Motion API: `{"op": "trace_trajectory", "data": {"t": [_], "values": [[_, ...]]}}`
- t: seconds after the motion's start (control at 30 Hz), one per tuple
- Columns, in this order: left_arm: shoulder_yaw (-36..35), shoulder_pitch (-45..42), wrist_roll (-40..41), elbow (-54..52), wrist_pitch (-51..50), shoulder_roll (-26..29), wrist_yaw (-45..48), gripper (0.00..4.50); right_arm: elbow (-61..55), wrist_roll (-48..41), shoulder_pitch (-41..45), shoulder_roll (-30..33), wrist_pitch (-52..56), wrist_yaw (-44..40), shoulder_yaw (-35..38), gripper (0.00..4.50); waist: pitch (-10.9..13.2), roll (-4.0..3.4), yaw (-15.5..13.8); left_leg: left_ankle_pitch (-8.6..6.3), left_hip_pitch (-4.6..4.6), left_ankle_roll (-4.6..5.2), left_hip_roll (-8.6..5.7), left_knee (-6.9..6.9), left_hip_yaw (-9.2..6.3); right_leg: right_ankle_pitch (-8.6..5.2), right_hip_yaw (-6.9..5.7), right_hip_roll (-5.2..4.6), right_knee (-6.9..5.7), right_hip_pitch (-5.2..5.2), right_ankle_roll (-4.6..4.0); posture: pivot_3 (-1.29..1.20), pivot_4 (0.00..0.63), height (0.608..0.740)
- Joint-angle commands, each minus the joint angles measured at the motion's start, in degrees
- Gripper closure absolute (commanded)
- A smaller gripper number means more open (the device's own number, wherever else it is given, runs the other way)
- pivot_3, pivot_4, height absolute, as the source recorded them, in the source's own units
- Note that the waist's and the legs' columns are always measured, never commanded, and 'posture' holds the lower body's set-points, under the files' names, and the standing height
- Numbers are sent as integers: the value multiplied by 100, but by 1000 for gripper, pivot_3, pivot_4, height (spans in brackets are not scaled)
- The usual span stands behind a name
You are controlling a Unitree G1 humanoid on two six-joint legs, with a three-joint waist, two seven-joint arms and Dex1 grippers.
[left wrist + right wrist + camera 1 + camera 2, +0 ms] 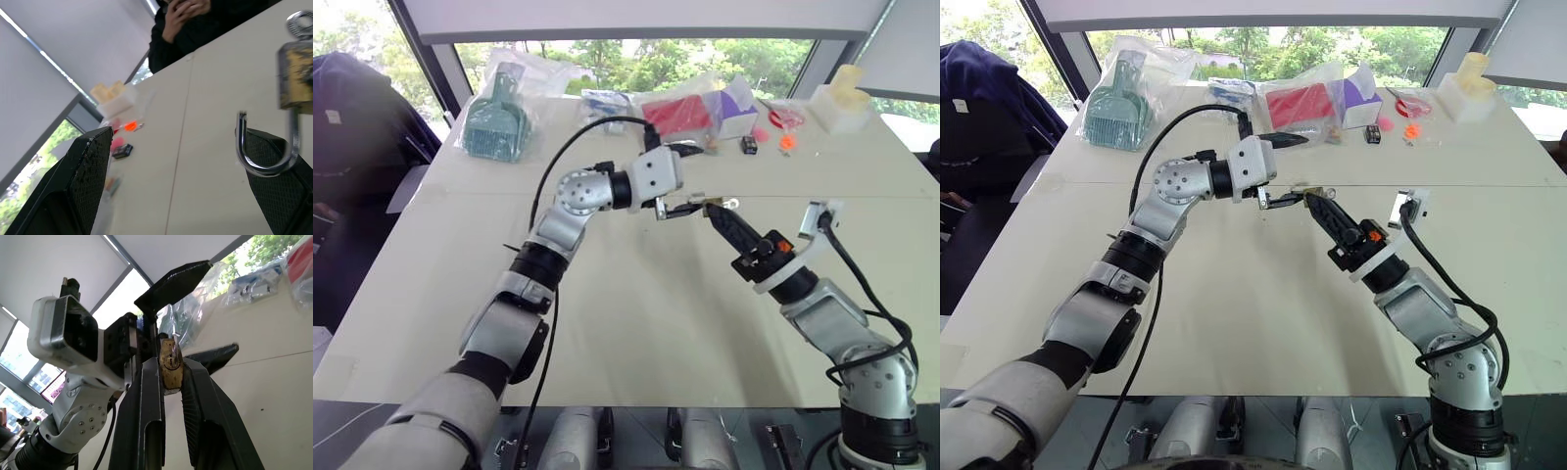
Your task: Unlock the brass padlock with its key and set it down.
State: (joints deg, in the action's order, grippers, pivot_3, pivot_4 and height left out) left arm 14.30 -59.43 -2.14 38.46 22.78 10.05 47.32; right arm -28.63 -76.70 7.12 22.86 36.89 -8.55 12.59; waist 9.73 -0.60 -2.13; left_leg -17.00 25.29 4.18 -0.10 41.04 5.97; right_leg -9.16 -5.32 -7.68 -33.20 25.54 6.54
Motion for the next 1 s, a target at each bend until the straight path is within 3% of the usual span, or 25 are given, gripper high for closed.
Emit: {"op": "trace_trajectory", "data": {"t": [0.03, 0.3, 0.53, 0.63, 0.77, 0.93, 1.0], "values": [[-174, -235, -34, -2, 243, -7, -270, 363, -195, -27, 19, -29, -49, -60, 15, 4499, 0, 0, -3, 0, 0, 0, 0, 0, 0, 0, 0, 0, 0, 0, 0, 0, 150, 735], [-68, -40, -147, 50, 114, 125, -230, 363, -95, -19, 52, -69, -77, -15, 14, 4499, 0, 0, 4, 0, 0, 0, 0, 0, 0, 0, 0, 0, 0, 0, 1, 0, 150, 735], [-366, 354, 61, 94, -926, 679, -22, 363, 913, 364, 45, -437, 33, 447, -104, 4499, 0, 0, 67, 0, -2, 0, 1, -1, 2, 1, 0, 2, -2, 0, 1, 0, 150, 735], [-448, 695, 396, -543, -1415, 868, 431, 363, 1321, 339, 183, -578, 141, 642, -30, 4499, 1, -1, 123, 1, 0, -2, 1, -2, 1, 1, 0, 1, -7, 2, 1, 0, 150, 735], [-486, 1762, 1526, -2657, -3578, 1367, 1404, 363, 1963, 493, 628, -621, 409, 623, -100, 4499, 2, -4, 226, 21, 2, -36, 0, -2, 5, 1, 2, -1, -6, 1, 1, 0, 150, 735], [-487, 2516, 1936, -4014, -4966, 1764, 1377, 363, 2562, 810, 1052, -624, 719, 602, -150, 4499, 2, -5, 274, 25, -2, -45, 1, -8, -2, -2, 3, 3, -7, 1, -1, 0, 150, 735], [-517, 2645, 1908, -4167, -5207, 1733, 1110, 323, 2691, 928, 1142, -611, 849, 606, -138, 3456, 2, -5, 257, 26, -2, -45, 1, -9, -5, -9, 2, 3, -9, 0, -12, 0, 150, 735]]}}
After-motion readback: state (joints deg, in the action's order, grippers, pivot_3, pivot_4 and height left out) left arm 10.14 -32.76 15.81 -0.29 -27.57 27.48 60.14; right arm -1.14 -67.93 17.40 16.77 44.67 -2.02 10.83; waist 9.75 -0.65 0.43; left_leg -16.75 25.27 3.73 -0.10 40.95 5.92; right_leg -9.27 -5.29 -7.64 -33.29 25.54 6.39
